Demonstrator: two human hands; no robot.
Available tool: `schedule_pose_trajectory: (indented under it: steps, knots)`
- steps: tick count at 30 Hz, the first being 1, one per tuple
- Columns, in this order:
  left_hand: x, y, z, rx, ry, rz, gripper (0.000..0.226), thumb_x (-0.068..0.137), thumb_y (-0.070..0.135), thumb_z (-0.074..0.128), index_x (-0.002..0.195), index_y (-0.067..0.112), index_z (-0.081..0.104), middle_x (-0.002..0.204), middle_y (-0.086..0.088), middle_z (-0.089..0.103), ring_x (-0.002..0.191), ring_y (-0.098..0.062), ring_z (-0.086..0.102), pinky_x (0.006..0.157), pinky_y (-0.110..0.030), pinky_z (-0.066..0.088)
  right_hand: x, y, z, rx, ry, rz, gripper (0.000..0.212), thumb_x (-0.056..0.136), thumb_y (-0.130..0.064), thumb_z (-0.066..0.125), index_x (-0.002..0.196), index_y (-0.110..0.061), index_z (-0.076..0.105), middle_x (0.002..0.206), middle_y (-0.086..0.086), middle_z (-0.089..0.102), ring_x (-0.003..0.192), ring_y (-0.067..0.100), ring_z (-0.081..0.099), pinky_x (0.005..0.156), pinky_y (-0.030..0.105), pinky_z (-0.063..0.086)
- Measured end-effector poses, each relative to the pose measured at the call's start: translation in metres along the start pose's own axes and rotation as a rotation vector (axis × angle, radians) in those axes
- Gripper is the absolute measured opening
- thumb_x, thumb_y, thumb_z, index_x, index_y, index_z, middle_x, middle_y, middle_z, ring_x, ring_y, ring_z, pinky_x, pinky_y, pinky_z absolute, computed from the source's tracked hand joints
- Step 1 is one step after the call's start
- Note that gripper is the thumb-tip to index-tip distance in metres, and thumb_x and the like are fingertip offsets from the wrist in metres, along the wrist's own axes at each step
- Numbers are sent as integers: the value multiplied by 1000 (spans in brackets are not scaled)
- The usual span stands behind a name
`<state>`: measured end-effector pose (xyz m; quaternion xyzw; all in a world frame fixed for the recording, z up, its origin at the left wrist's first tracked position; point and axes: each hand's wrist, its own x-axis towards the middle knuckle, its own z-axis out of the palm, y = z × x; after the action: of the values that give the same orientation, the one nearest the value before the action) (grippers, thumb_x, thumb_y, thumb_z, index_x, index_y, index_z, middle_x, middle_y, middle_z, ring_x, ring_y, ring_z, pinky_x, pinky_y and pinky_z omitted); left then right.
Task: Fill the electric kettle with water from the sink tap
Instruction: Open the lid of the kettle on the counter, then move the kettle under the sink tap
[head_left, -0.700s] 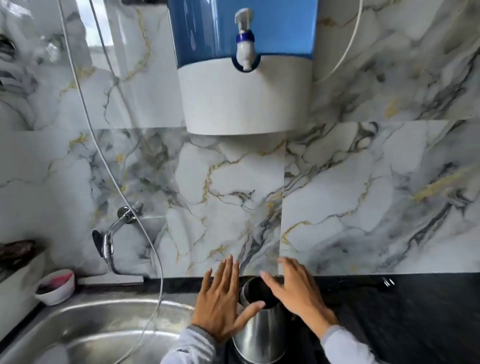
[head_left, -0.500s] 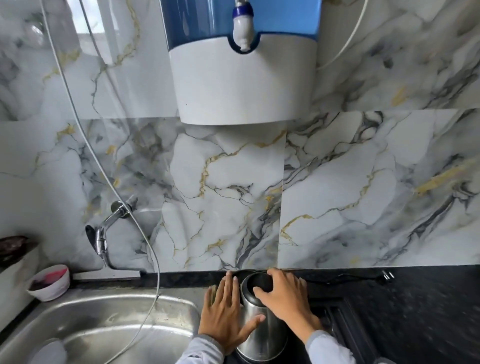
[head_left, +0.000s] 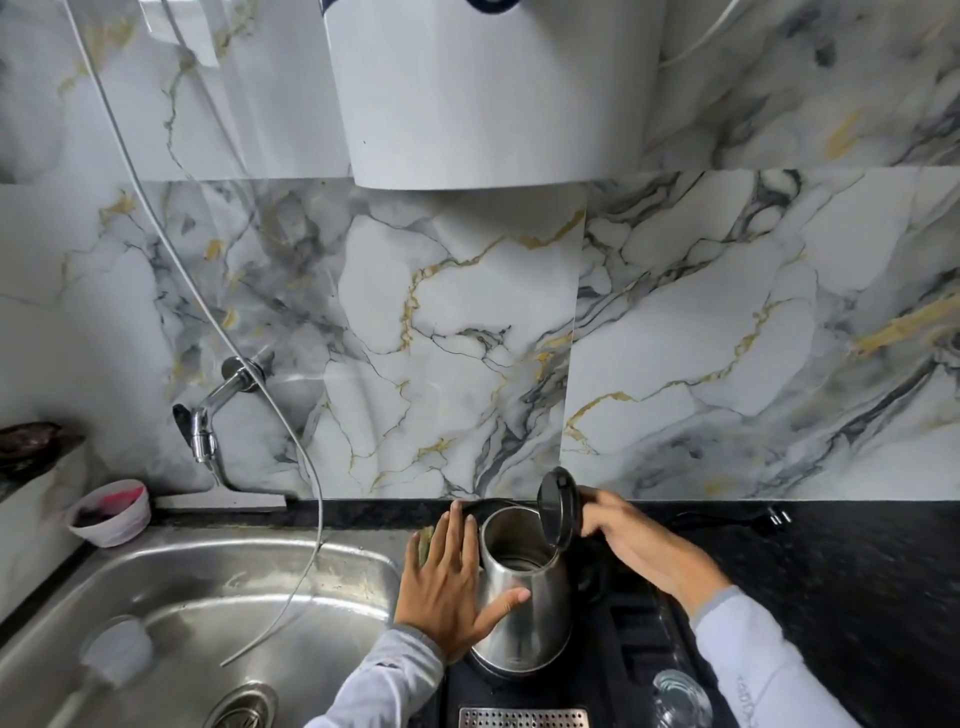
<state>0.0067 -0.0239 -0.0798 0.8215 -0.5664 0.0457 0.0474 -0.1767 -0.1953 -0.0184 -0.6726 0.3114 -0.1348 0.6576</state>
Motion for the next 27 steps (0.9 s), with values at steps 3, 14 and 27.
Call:
schedule_pose_trajectory:
  steps: [3,14,27]
  knots:
    - [0,1,-1,-4,-9,-1,121,70,95,-2,156,9,7,166,-11,-2,153,-26,7,122,-55,14,-3,11,-7,-89,-101,-30,91,56,-12,84,142,-18,57,141,2,68,137,17,57,120,41,42]
    - [-10,15,-25,113,6,-23,102,84,85,27,142,5,48,156,-14,38,139,-28,44,102,-60,49,16,47,25,-853,540,-533,47,82,-74,60,93,-29,64,84,-2,75,80,26,75,64,33,55]
    - [-23,23,-46,37,130,-66,98,90,79,15,146,3,41,157,-15,37,141,-28,43,105,-56,48,21,14,17,-660,517,-489,51,61,-66,71,69,-16,69,62,-3,76,61,17,74,54,33,57]
